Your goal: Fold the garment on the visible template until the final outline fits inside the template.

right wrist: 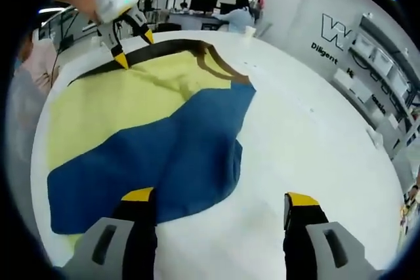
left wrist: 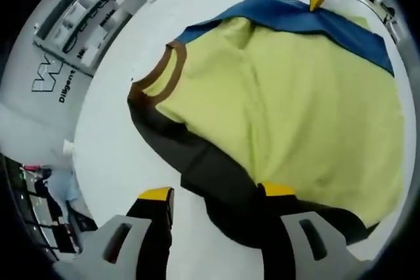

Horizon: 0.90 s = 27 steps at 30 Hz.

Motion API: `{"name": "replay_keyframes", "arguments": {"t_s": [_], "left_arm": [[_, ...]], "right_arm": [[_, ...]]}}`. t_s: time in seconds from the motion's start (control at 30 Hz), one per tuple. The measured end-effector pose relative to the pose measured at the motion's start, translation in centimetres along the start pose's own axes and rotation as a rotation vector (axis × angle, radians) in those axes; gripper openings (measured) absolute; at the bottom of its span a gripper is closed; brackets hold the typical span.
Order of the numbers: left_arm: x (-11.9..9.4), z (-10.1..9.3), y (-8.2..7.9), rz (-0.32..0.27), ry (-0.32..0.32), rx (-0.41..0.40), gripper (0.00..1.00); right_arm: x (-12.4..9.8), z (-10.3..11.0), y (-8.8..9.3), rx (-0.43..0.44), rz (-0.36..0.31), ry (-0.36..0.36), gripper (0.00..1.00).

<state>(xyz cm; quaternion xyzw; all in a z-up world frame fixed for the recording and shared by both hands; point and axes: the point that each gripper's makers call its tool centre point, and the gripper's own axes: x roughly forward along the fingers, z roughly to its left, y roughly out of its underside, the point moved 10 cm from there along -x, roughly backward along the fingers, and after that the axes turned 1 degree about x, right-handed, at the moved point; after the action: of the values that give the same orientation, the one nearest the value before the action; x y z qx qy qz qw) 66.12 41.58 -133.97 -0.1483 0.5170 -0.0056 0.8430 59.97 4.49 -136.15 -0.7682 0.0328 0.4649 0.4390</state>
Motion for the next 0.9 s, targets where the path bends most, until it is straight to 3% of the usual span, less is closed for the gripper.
{"name": "replay_keyframes", "arguments": {"t_s": [0.1,0.23,0.43,0.63,0.77,0.9], "left_arm": [[0.0,-0.2,-0.3,-0.001,0.005,0.000,0.53],[-0.2,0.0,-0.7,-0.044,0.012,-0.114,0.66],[-0.7,-0.2,-0.6,-0.047,0.016,-0.090,0.66],[-0.7,-0.8,0.3,-0.025,0.030,-0.095,0.66],[-0.8,-0.9,0.9,-0.018,0.033,-0.085,0.66],[-0.8,-0.5,1.2,-0.011,0.028,-0.134,0.67]], "right_arm": [[-0.3,0.1,0.0,0.003,0.015,0.003,0.81],[-1.3,0.6,0.4,-0.067,0.044,-0.017,0.83],[-2.4,0.8,1.1,-0.133,0.079,-0.028,0.83],[-2.8,1.5,1.6,-0.140,0.092,-0.032,0.82],[-2.9,2.0,1.6,-0.202,0.084,-0.038,0.75],[-3.0,2.1,1.6,-0.234,0.085,-0.030,0.75]]}}
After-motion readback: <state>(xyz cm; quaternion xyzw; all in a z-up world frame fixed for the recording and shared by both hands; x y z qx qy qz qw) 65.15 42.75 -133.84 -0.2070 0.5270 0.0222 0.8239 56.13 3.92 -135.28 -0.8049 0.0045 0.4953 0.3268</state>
